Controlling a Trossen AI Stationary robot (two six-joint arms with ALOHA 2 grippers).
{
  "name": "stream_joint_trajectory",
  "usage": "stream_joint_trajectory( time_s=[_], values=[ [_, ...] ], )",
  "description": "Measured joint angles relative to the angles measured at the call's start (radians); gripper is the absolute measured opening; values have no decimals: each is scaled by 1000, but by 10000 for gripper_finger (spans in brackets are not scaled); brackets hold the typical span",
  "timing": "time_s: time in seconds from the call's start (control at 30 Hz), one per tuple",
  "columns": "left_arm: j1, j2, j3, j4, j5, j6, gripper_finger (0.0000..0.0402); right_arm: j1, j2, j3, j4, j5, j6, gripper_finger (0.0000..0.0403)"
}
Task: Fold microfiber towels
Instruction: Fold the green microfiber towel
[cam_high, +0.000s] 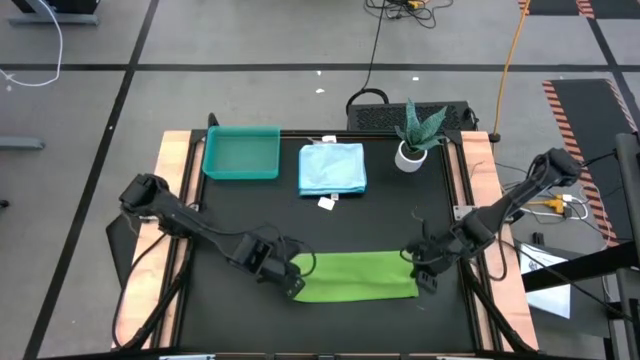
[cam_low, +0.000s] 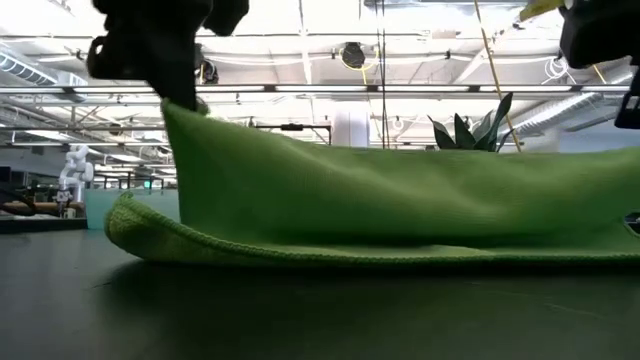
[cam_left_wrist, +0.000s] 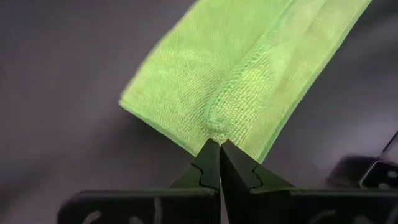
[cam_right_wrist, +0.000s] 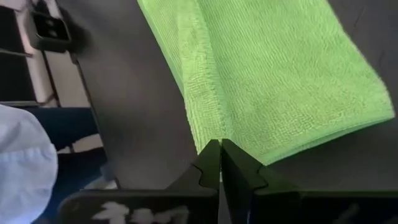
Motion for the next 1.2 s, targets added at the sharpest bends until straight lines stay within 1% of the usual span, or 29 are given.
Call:
stream_joint_trajectory(
  time_s=[0.1,0.17,0.33,0.47,0.67,0.8,0.87,0.93,1.03,1.2],
  values=[
    [-20,42,-1,8,28,-28,0,17,20,0,1,0,9,0],
    [-29,65,-1,42,49,-29,0,27,32,0,-2,1,15,0],
    [-39,109,0,57,69,-43,0,40,69,0,-3,3,16,0],
    [-40,120,0,63,94,-49,0,43,104,0,-11,4,14,0],
    [-47,120,0,69,96,-65,0,57,165,-1,-10,3,-11,0],
    [-50,120,-4,75,96,-73,1,65,193,-24,6,3,16,0],
    [-50,120,-8,73,96,-81,11,65,196,-32,14,3,30,3],
    [-50,120,-9,72,101,-79,28,65,195,-38,38,3,30,13],
    [-55,120,-9,71,106,-81,61,65,195,-43,70,0,30,34],
    [-57,120,-9,71,107,-86,113,65,194,-45,76,1,30,71]
  ],
)
